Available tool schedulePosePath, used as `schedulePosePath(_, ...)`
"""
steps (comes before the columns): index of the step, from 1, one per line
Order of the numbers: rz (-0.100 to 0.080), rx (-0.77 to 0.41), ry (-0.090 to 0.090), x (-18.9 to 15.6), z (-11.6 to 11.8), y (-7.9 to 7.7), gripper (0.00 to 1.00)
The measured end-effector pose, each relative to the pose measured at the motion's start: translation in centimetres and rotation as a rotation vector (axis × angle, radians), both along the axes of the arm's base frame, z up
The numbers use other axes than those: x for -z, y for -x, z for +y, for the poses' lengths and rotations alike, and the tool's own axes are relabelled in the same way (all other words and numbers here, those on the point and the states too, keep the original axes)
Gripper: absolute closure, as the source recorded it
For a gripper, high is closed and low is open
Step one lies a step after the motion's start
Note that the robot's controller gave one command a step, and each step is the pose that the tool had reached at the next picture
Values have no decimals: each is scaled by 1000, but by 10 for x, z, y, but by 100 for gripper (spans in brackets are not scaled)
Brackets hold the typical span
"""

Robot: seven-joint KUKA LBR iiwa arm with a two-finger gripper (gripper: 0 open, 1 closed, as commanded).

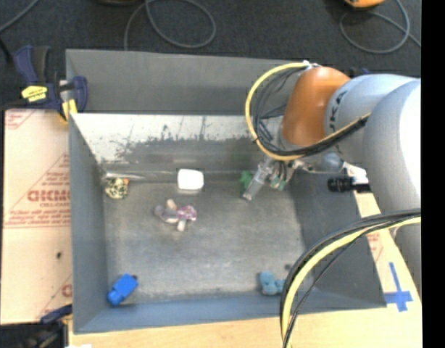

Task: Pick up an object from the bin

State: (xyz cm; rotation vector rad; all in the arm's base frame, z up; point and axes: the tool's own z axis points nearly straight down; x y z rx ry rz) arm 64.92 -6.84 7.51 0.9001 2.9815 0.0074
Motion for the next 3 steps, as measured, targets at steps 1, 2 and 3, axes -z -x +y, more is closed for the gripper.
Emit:
schedulePosePath(1,0,-1,1,-1,0,0,100)
schedulePosePath(2,7,-1,1,-5,0,2,100)
schedulePosePath(3,14,-1,-1,-25,0,5,100)
